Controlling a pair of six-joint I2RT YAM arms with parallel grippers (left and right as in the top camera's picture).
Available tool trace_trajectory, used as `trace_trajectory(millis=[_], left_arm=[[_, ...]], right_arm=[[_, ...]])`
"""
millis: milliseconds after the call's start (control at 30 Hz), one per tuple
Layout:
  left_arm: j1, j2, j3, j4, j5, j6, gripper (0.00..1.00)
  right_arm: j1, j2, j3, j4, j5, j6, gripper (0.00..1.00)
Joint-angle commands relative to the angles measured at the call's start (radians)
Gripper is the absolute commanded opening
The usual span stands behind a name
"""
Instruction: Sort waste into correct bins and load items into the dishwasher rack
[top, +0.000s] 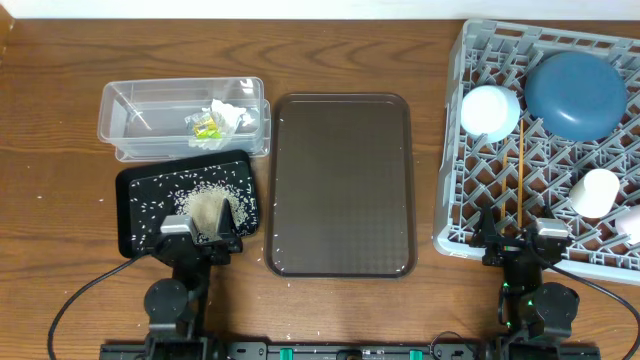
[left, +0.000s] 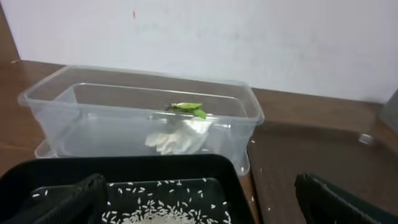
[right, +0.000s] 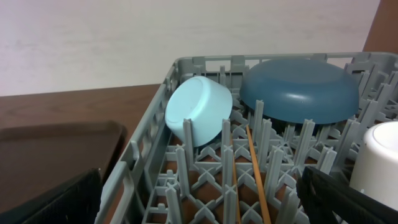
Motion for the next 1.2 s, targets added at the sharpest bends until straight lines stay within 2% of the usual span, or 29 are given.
trace_trajectory(millis=[0,1167], left_arm=[[0.005,-0.011,-0.010,-0.031,-0.006,0.013,0.99],[0.005,-0.006,-0.010,-0.056,-0.006,0.013,0.99]], right_arm=[[0.020,-0.003,0.000,-0.005,0.007,-0.010,0.99],[0.020,-0.003,0.000,-0.005,0.007,-0.009,0.99]])
